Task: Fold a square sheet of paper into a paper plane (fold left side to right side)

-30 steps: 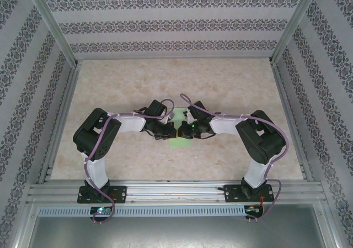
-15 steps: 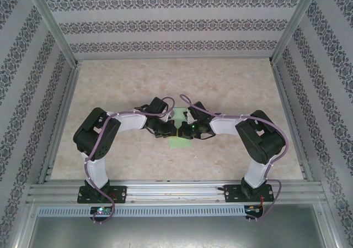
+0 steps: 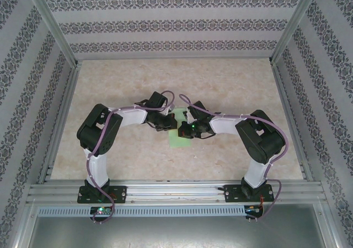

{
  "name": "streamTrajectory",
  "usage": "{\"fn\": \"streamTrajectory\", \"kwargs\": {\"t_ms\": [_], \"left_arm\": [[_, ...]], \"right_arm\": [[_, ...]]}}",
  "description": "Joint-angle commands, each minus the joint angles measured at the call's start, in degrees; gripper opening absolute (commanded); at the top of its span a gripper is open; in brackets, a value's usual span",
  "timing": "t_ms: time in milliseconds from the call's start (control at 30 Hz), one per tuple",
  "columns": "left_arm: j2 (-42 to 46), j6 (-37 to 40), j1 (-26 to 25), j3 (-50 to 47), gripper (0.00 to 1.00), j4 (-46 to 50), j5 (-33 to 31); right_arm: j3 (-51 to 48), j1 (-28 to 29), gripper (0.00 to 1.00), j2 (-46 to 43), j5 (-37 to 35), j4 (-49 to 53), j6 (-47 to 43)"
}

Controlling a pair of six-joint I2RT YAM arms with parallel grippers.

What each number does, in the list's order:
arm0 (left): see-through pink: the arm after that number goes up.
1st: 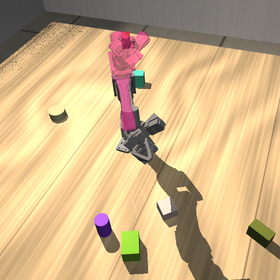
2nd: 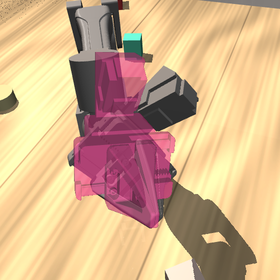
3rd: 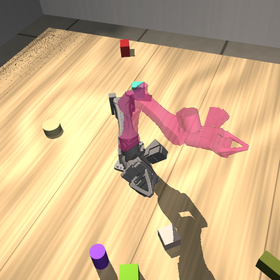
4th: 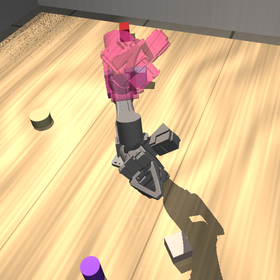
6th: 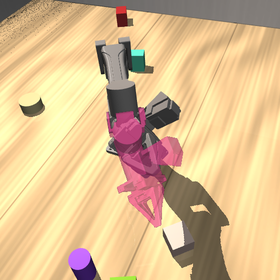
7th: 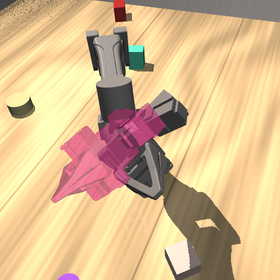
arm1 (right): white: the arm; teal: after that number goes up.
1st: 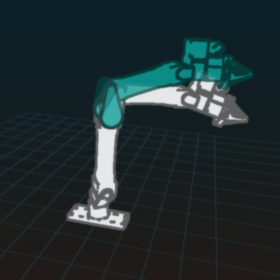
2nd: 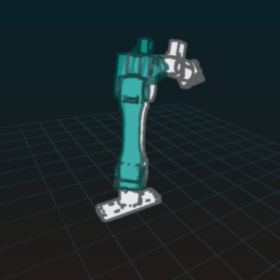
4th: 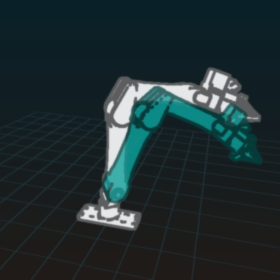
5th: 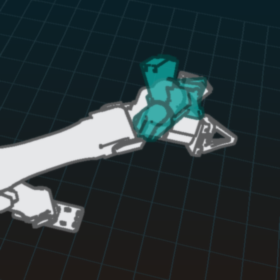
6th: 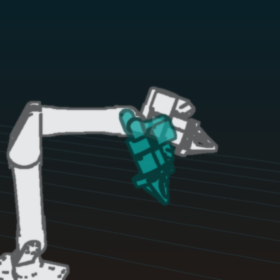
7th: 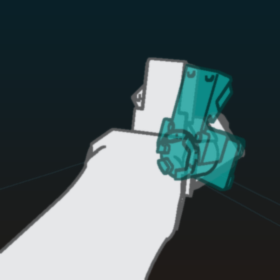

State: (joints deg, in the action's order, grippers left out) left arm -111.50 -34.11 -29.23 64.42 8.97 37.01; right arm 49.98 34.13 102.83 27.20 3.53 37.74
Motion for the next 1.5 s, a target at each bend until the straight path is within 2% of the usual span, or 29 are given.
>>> {"fn": "streamTrajectory", "kwargs": {"t_ms": [0,367,833,1200,1467], "left_arm": [[-1.34,1.84,0.73,1.14,0.05,-3.03,-0.41],[-2.2,1.94,1.65,-1.78,0.05,-4.66,-1.86],[-1.7,3.55,6.26,-4.33,0.05,-5.35,-1.86],[-3.57,6.16,10.62,-2.71,0.05,-5.67,-1.86],[-6.28,7.68,12.79,2.15,0.06,-4.04,-1.99]], "right_arm": [[-1.55,0.32,0.0,3.91,-5.91,7.76,-1.52],[-0.98,0.31,0.0,3.84,-6.92,10.19,-2.35],[-0.05,0.33,0.0,4.5,-8.66,14.83,-3.61],[0.47,0.41,0.0,4.82,-8.13,15.62,-3.92],[0.39,0.4,0.0,4.75,-7.25,15.1,-3.48]]}}
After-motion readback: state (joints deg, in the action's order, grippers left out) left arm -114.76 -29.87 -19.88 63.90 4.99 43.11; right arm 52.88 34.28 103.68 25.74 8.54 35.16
